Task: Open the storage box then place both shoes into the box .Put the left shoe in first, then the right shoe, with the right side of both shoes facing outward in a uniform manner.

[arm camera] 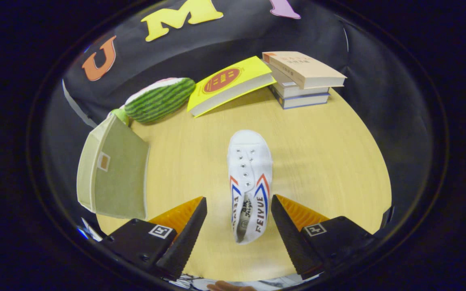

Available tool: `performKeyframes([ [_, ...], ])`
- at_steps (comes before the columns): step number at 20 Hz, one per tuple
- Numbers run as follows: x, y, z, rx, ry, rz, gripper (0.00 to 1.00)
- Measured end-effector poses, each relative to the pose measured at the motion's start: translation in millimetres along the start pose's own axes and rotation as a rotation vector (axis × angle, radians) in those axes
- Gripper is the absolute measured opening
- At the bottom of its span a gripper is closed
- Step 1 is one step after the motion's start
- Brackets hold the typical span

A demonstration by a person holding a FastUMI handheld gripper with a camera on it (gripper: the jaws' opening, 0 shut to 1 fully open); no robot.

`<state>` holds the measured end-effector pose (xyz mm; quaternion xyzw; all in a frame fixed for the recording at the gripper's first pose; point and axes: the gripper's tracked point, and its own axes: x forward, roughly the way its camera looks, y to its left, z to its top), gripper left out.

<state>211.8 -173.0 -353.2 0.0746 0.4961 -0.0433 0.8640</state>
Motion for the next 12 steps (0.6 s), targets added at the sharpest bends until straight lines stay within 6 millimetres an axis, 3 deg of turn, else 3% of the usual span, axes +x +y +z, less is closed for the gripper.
performKeyframes([
  [4,19.8,-29.9,-14.2,0.002,0.058,-0.034,1.0],
  [8,51.0,-35.6,-30.7,0.02,0.15,0.014,0.95],
  [10,64.4,-28.9,-34.7,0.056,0.211,0.087,0.84],
  [11,63.9,-26.8,-29.9,0.102,0.197,0.117,0.71],
  [12,63.7,-22.6,-29.1,0.135,0.245,0.159,0.67],
])
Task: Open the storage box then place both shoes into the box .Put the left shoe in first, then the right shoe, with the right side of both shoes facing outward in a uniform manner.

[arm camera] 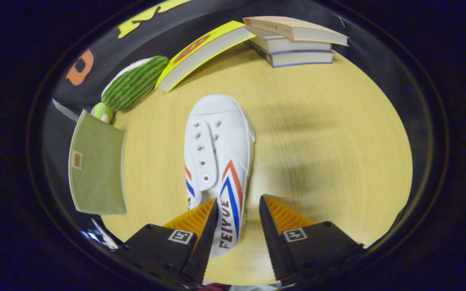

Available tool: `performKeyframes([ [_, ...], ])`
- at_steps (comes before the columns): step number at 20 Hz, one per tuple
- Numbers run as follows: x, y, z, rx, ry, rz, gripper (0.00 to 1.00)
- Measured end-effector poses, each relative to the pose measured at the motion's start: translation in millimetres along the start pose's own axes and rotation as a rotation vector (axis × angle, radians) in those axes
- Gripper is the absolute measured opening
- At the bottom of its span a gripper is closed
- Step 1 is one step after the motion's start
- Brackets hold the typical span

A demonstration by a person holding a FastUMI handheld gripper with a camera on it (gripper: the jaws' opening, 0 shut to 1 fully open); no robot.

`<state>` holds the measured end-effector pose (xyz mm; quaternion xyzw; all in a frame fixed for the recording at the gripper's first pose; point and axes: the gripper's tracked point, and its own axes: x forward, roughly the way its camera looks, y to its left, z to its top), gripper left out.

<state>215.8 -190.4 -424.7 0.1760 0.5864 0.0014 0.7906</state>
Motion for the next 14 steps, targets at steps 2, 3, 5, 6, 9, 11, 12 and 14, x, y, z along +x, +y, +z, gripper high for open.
performKeyframes([
  [2,5.2,-0.8,1.7,0.017,-0.015,0.031,0.39],
  [3,0.5,-2.2,2.3,0.014,-0.024,0.043,0.34],
  [5,-2.1,1.4,-0.7,0.05,-0.032,0.094,0.24],
  [6,-3.9,3.5,-0.8,0.082,-0.028,0.113,0.18],
  [9,-8.8,3.5,2.6,0.113,-0.042,0.107,0.12],
  [11,-17.8,5.2,4.0,0.107,-0.058,0.1,0.12],
  [12,-27.0,8.5,2.1,0.099,-0.068,0.104,0.11],
  [14,-45.3,20.7,0.9,0.084,-0.088,0.11,0.11],
])
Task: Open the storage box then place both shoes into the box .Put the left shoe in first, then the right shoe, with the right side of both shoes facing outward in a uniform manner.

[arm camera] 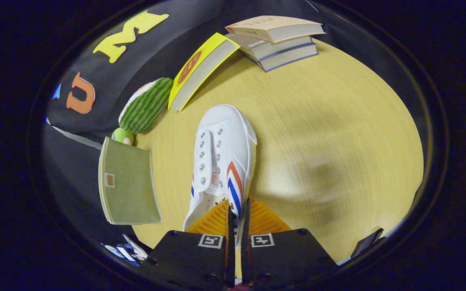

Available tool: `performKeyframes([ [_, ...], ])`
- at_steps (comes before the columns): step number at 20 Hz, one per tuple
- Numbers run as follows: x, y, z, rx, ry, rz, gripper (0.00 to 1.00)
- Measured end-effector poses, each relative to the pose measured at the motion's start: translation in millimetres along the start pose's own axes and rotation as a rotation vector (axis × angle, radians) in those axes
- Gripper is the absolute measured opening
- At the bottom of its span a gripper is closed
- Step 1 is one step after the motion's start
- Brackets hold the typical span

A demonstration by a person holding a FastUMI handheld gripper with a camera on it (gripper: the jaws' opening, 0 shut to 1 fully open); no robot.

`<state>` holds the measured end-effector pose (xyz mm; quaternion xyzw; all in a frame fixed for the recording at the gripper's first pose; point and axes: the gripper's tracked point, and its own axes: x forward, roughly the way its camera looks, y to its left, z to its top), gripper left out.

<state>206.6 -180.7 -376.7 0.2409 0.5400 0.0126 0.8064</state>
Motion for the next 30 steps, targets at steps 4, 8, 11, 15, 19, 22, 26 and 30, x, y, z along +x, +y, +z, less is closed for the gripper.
performKeyframes([
  [4,-29.5,31.3,0.9,-0.06,-0.043,-0.017,0.12],
  [8,-50.1,86.6,-2.5,-0.119,-0.083,0.058,0.11],
  [11,-64.2,127.0,-6.3,-0.144,-0.113,0.078,0.11],
  [15,-71.5,194.3,-13.5,-0.171,-0.148,0.165,0.11],
  [19,-63.7,252.6,-24.6,-0.18,-0.146,0.201,0.11],
  [22,-51.8,293.6,-35.2,-0.202,-0.162,0.206,0.11],
  [26,-31.4,340.7,-49.0,-0.188,-0.164,0.272,0.11],
  [30,-8.8,357.0,-52.5,-0.23,-0.21,0.228,0.11],
])
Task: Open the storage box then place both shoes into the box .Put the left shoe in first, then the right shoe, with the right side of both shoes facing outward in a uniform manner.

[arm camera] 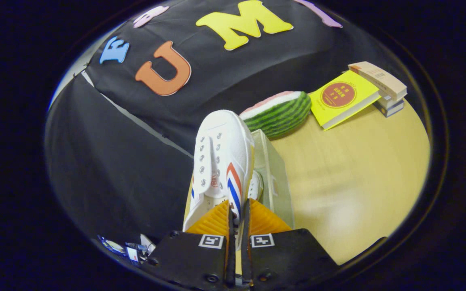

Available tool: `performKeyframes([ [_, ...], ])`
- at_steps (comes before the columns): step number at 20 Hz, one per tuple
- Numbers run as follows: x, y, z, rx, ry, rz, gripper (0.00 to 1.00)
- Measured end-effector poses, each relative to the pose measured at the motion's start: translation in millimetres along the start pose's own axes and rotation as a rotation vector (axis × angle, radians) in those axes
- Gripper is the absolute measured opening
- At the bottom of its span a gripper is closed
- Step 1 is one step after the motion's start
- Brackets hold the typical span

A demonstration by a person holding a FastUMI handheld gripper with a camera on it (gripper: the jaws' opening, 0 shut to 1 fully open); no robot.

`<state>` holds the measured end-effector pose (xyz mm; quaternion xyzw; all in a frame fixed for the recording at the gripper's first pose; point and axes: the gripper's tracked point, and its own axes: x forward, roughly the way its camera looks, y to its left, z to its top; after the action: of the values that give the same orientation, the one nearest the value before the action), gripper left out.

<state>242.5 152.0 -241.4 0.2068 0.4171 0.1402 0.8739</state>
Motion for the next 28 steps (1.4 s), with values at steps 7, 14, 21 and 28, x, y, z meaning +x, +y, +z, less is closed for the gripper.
performKeyframes([
  [7,30.5,-5.8,-15.7,-0.03,-0.031,-0.088,0.11],
  [14,32.4,3.6,-13.1,-0.102,-0.165,-0.063,0.41],
  [21,-31.4,-7.6,15.1,-0.243,-0.355,-0.162,1.0],
  [28,-114.6,-23.9,45.9,-0.301,-0.56,-0.275,1.0],
])
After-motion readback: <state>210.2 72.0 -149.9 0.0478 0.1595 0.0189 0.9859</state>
